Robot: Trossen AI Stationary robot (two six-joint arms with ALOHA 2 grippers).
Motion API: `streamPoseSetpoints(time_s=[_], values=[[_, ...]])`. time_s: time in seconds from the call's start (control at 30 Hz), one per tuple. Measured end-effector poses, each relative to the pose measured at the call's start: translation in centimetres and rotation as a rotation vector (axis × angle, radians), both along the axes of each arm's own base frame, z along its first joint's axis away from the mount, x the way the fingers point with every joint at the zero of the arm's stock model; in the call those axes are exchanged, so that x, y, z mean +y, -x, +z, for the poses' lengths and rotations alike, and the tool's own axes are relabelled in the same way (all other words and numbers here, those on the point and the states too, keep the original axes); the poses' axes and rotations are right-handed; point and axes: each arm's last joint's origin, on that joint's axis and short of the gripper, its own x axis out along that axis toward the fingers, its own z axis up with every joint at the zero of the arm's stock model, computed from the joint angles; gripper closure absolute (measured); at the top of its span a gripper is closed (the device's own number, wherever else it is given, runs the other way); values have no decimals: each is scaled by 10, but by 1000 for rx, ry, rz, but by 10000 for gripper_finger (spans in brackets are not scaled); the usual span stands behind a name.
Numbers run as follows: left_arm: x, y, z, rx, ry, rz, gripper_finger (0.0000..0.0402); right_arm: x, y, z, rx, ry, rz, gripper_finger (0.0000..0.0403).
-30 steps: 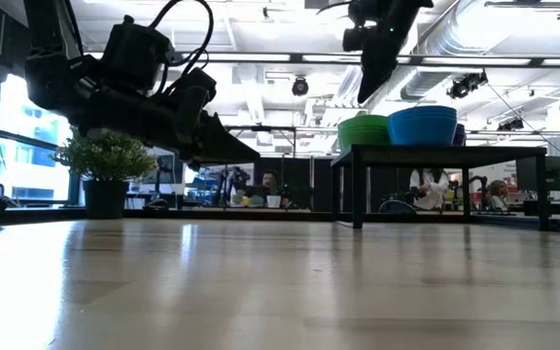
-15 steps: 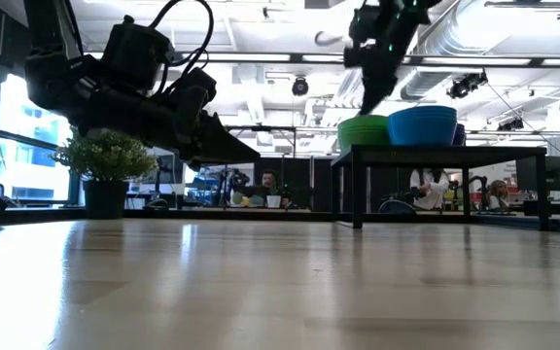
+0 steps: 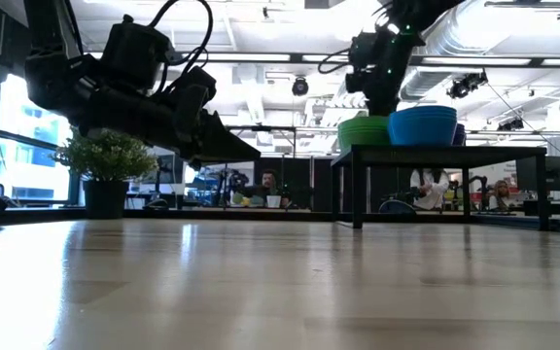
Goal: Pick & Place Mini bowls
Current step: Stack the green bowl on the other green bowls on the shelf
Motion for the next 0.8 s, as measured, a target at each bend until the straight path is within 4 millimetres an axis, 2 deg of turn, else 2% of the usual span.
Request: streamPoseSetpoints(time_s=[0.27, 0.47, 0.67, 0.8], values=[[0, 0, 0, 2, 0, -1, 401, -6, -7, -11, 4, -17, 8, 402], [0, 0, 0, 5, 0, 0, 401, -7, -7, -10, -3, -9, 8, 402], [0, 0, 0, 0, 1, -1, 401, 7, 2, 11, -35, 17, 19, 402], [-1, 0, -1, 8, 11, -33, 401, 25, 7, 23, -238, 2, 117, 402]])
